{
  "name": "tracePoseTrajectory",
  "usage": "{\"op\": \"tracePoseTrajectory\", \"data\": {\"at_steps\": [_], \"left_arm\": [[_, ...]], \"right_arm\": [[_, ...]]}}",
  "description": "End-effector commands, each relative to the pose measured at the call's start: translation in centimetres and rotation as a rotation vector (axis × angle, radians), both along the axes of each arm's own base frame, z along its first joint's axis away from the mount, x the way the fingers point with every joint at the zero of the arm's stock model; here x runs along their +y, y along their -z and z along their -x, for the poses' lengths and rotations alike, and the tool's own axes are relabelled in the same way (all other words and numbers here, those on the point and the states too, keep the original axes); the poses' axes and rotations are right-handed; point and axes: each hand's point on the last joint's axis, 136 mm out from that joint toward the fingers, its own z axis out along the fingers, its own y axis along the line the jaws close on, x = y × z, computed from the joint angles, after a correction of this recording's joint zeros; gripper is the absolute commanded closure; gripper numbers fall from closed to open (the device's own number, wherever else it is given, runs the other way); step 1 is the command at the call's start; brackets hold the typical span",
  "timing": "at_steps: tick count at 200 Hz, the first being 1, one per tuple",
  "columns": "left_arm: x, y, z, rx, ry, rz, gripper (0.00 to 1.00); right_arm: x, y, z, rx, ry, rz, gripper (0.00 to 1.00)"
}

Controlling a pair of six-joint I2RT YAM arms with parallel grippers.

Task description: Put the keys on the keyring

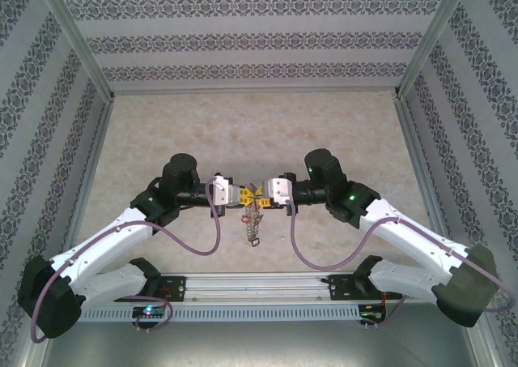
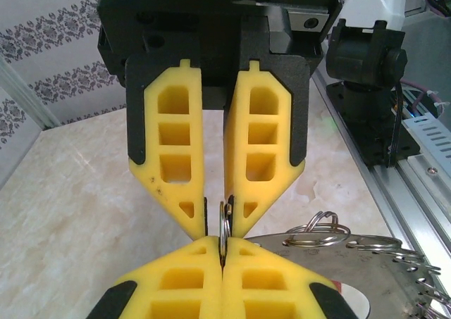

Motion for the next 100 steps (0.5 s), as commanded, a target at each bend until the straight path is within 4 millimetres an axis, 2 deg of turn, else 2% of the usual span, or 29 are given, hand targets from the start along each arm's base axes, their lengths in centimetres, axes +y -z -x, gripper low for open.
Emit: {"op": "tracePoseTrajectory", "data": {"at_steps": [1, 75, 87, 100], "left_arm": [[-0.5, -2.7, 0.5, -0.055, 0.056, 0.061, 1.00], [-0.4, -2.1, -0.6, -0.023, -0.014, 0.047, 1.00], [-0.3, -1.9, -1.2, 0.000, -0.048, 0.032, 0.92], [-0.1, -1.8, -1.4, 0.026, -0.069, 0.010, 0.88]], "right_arm": [[0.4, -1.6, 0.8, -0.048, -0.046, -0.037, 0.84], [0.4, -1.6, 0.4, -0.062, -0.021, -0.036, 1.00], [0.3, -1.4, 0.3, -0.061, -0.011, -0.020, 1.00], [0.1, -0.9, -0.2, -0.049, 0.014, 0.011, 1.00]]}}
